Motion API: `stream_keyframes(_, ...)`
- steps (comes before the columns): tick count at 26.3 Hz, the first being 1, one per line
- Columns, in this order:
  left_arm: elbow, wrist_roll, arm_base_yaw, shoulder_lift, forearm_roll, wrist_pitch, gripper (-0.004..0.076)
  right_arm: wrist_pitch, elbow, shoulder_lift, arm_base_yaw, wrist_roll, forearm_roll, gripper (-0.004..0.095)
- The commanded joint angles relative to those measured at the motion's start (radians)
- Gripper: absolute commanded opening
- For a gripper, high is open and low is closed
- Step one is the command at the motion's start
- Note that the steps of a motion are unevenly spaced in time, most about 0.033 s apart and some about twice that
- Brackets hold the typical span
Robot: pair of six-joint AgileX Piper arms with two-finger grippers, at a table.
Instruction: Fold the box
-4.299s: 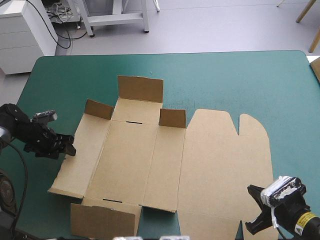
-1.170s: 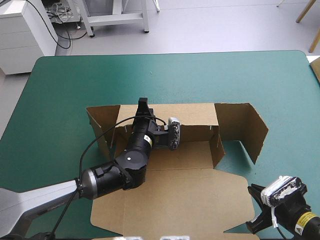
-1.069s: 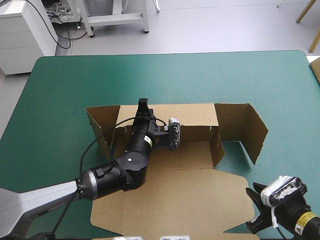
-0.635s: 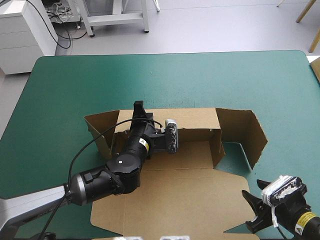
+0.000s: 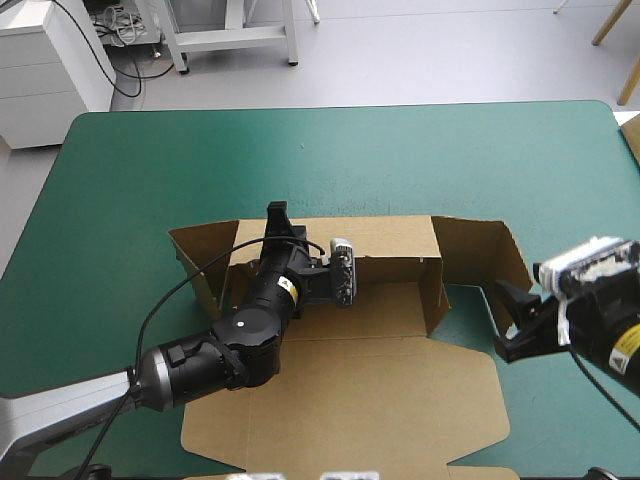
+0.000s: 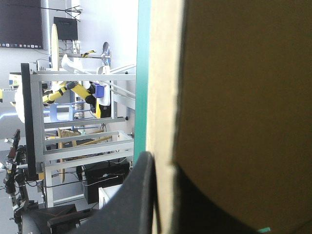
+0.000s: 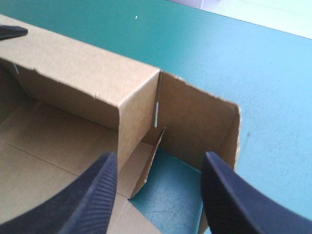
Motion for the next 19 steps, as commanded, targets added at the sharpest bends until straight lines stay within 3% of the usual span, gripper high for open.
stream_keyframes(1,-0.020,-0.004,-0.011,-0.031,0.002,-0.023,-0.0008,0.065,-0.268,0.198,-0.004,0.004,-0.103,0.0487)
stream_keyframes(4,-0.020,-0.004,-0.011,-0.031,0.002,-0.023,-0.0008,0.179,-0.527,0.402,-0.004,0.004,-0.209,0.0487)
stream_keyframes(9,-0.020,-0.004,-0.011,-0.031,0.002,-0.025,-0.0008,0.238,-0.762,0.603,-0.044,-0.047,-0.206,0.0487)
stream_keyframes(14,-0.020,-0.004,-0.011,-0.031,0.002,-0.025,-0.0008,0.238,-0.879,0.761,-0.167,-0.093,-0.103,0.0447)
stream_keyframes(19,-0.020,-0.004,-0.009,-0.031,0.002,-0.027,-0.0008,0.238,-0.892,0.898,-0.316,-0.191,0.098,0.0443)
